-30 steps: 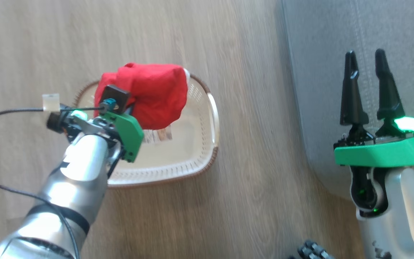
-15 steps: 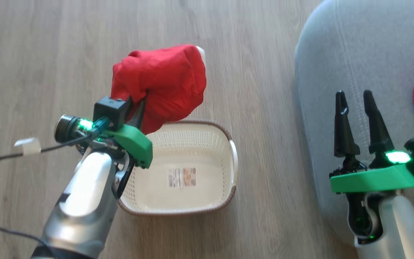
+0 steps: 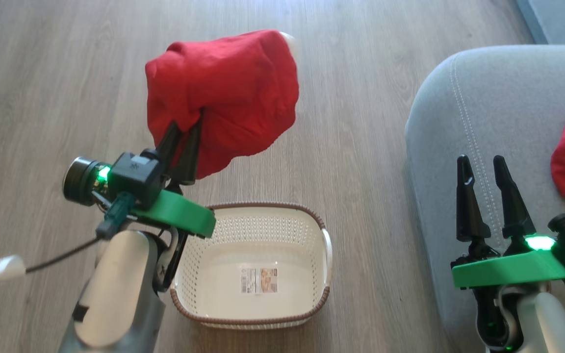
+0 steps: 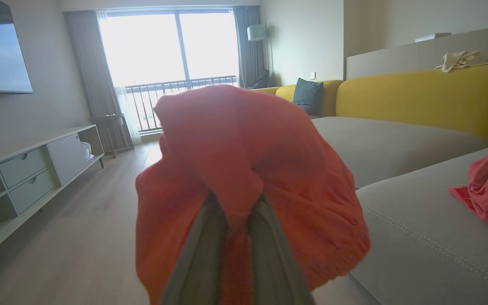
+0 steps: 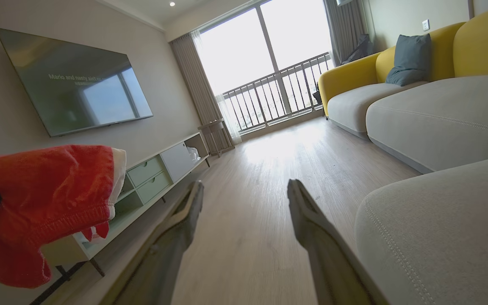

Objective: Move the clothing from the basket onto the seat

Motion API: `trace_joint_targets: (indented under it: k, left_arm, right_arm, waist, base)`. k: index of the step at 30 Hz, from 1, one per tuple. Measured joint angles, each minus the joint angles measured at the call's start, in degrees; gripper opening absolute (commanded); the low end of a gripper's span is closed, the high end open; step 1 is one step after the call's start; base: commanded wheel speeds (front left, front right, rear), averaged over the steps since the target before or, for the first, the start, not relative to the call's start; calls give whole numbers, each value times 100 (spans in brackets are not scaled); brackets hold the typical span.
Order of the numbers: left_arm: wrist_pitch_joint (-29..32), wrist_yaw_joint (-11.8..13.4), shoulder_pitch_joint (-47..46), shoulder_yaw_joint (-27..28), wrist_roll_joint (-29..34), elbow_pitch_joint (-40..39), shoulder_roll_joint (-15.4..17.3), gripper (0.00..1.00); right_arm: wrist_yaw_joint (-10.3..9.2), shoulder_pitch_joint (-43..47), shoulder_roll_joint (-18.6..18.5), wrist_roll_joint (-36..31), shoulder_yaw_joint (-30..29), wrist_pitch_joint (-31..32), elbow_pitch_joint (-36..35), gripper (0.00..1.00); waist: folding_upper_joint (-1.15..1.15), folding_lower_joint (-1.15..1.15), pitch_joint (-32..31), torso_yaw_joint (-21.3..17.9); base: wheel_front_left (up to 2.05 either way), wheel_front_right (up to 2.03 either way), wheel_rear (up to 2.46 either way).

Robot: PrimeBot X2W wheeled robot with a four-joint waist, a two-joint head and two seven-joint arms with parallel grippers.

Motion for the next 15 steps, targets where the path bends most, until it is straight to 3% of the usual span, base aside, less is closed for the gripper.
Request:
trace_joint_targets:
  k: [8,15]
  left_arm:
    - [-16,82,400,-34,136,-1290,-88,0]
    - [-42,-104,464,-447,122,-2003,-100,0]
  right_arm:
    - [0,112,0,-24,-20,-1,-4,100]
    - [0,218,1,-24,-18,0,-4,100]
  waist:
    - [0,0,-203,75]
    - [0,0,-239,128]
  base:
    - [0,0,0]
    - [0,0,0]
